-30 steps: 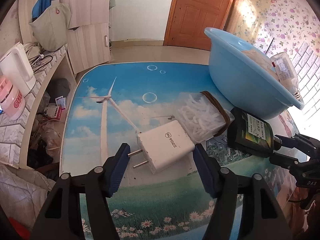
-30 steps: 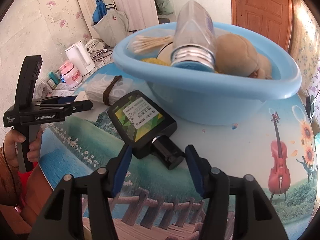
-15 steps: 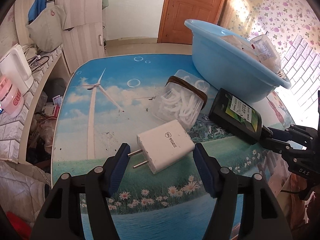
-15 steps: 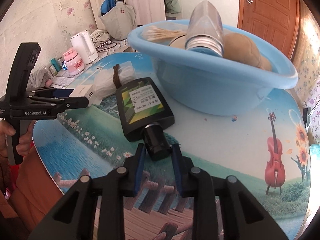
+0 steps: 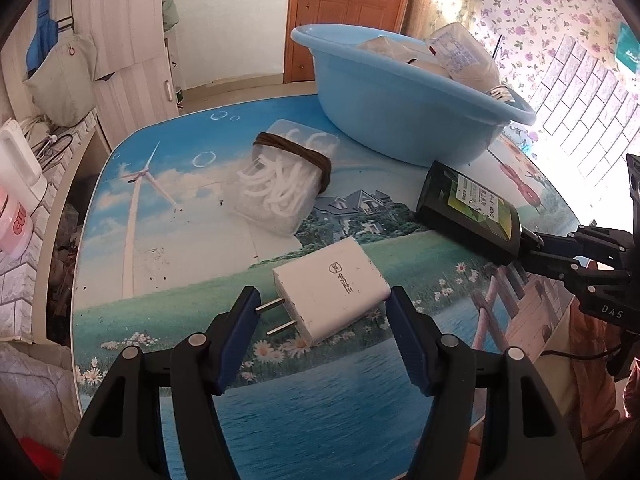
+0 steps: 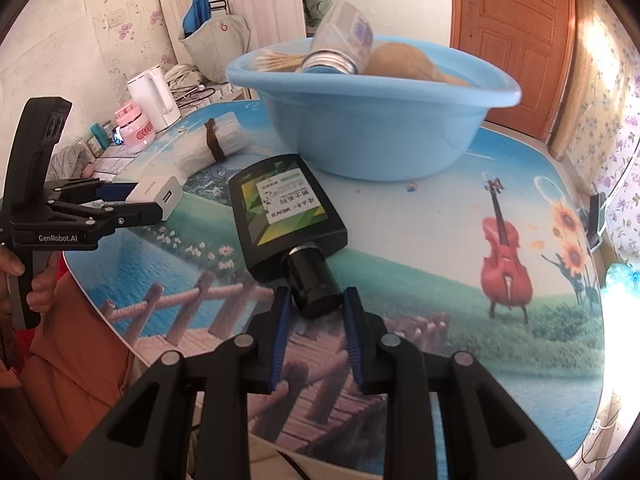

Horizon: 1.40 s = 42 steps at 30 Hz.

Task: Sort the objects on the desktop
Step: 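Grasp the white charger plug with the left gripper while the right gripper grasps the black bottle's cap, then lift the charger plug and black bottle and carry both toward the blue basin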

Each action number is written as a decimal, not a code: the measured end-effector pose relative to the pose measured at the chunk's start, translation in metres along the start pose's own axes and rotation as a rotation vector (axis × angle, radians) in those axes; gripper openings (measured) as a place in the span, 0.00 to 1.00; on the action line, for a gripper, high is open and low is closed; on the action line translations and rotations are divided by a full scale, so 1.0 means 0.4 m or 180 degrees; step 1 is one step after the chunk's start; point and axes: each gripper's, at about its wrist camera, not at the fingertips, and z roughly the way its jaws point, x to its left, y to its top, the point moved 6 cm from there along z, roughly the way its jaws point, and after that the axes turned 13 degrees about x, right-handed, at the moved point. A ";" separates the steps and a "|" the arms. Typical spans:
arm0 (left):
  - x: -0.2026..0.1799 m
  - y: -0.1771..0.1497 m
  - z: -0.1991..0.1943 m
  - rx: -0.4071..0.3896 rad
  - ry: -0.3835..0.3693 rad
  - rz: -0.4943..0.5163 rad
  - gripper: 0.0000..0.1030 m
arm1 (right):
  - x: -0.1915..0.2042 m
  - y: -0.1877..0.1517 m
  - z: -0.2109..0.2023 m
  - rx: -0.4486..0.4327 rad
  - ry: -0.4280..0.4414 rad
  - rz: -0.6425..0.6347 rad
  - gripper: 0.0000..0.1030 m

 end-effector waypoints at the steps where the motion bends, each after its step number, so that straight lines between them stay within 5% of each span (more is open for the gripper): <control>1: -0.001 -0.001 0.000 0.0002 -0.0005 0.0007 0.62 | -0.001 -0.004 -0.002 0.0011 -0.0003 0.0015 0.25; 5: 0.007 -0.001 -0.003 0.0019 -0.0006 -0.0048 0.65 | 0.007 -0.011 -0.007 0.0024 -0.0053 -0.0016 0.26; 7: 0.013 -0.002 -0.006 0.0008 0.0064 -0.0087 0.73 | 0.007 -0.008 -0.007 0.0001 -0.0081 -0.0001 0.29; 10: 0.026 -0.002 -0.009 0.0014 0.0073 -0.0169 0.81 | -0.004 0.001 -0.007 -0.0042 -0.0097 0.0073 0.56; 14: 0.050 -0.001 0.000 0.0052 0.0077 -0.0314 0.89 | -0.006 0.019 -0.006 -0.0095 -0.0075 0.0061 0.57; 29: 0.091 0.007 -0.008 0.0060 0.0063 -0.0576 0.89 | 0.045 0.059 0.005 -0.0113 -0.0093 -0.0239 0.59; 32: 0.082 0.017 0.006 0.0065 0.0109 -0.0567 0.89 | 0.040 0.070 0.006 -0.0171 -0.0158 -0.0226 0.81; 35: 0.071 0.020 0.012 0.0032 0.0136 -0.0481 0.88 | 0.037 0.083 0.016 -0.0171 -0.0094 -0.0219 0.82; 39: 0.065 0.017 0.005 -0.0024 0.0244 -0.0343 0.62 | 0.041 0.104 0.032 -0.0163 -0.0050 -0.0232 0.82; 42: 0.071 0.014 -0.001 -0.0027 0.0165 -0.0343 0.62 | 0.047 0.115 0.045 -0.0154 -0.0052 -0.0275 0.82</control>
